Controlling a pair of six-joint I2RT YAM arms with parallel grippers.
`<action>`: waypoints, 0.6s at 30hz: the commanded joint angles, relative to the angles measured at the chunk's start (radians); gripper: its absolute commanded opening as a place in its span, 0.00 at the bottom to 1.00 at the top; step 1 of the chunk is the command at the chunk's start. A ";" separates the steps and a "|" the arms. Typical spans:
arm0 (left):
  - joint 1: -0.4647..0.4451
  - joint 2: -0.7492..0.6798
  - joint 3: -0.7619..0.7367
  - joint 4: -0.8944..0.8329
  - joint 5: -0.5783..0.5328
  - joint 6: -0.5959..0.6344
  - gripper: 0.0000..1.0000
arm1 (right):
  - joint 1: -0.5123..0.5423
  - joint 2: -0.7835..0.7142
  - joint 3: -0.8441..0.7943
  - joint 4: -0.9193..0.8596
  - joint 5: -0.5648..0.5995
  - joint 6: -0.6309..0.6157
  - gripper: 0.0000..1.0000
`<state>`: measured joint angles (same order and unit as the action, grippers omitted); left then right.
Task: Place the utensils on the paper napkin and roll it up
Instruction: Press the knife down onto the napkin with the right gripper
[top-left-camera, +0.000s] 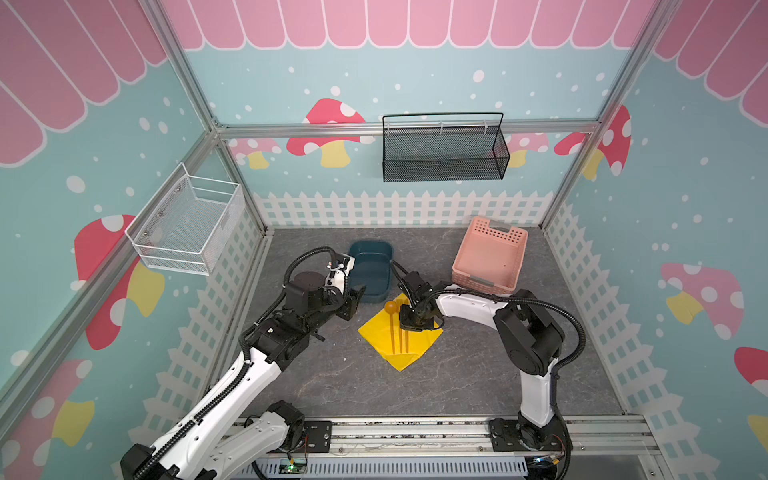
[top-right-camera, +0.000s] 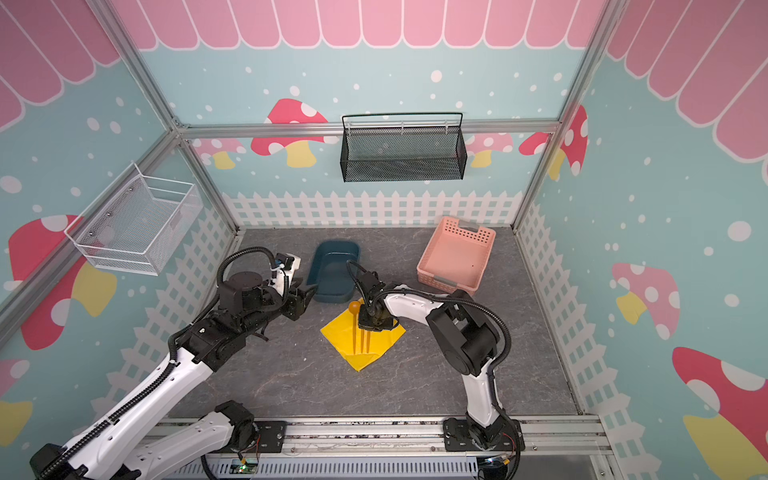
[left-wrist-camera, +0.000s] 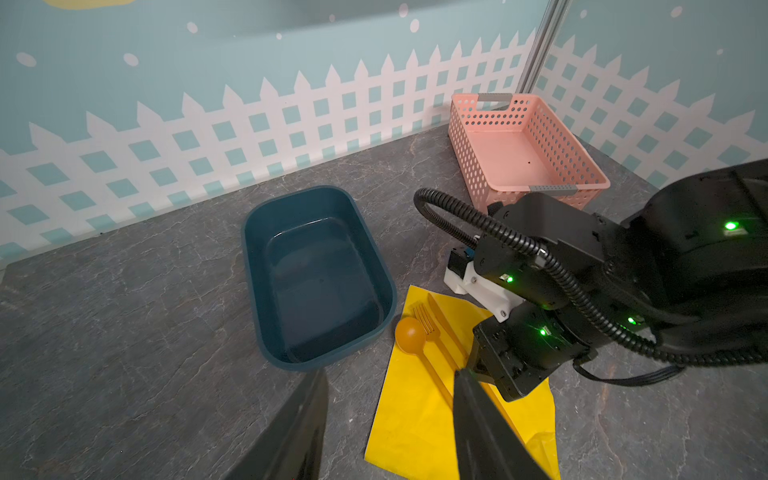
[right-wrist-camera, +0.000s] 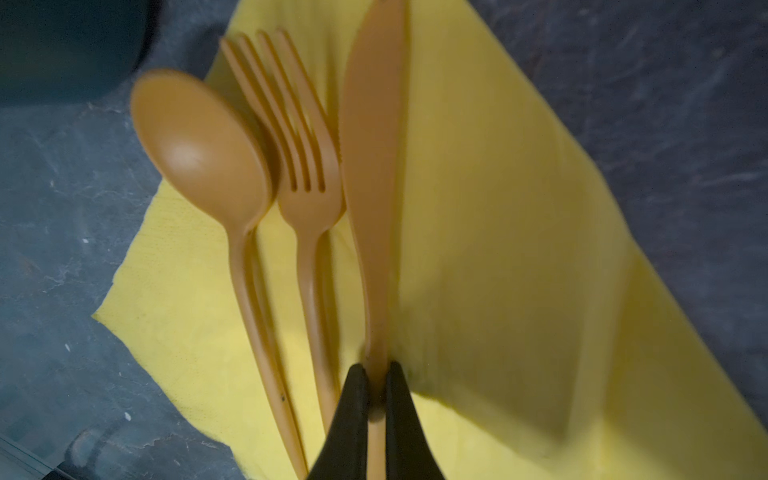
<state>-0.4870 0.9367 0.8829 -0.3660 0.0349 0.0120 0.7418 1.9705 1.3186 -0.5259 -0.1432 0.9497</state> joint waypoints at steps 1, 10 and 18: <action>-0.004 -0.016 -0.010 -0.012 -0.014 0.023 0.51 | 0.007 0.007 0.014 -0.030 0.022 0.023 0.02; -0.004 -0.016 -0.010 -0.011 -0.013 0.024 0.51 | 0.008 0.009 0.009 -0.034 0.030 0.025 0.02; -0.004 -0.012 -0.011 -0.012 -0.009 0.027 0.51 | 0.009 0.013 0.006 -0.030 0.033 0.026 0.06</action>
<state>-0.4870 0.9367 0.8829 -0.3664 0.0330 0.0143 0.7418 1.9705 1.3186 -0.5312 -0.1307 0.9558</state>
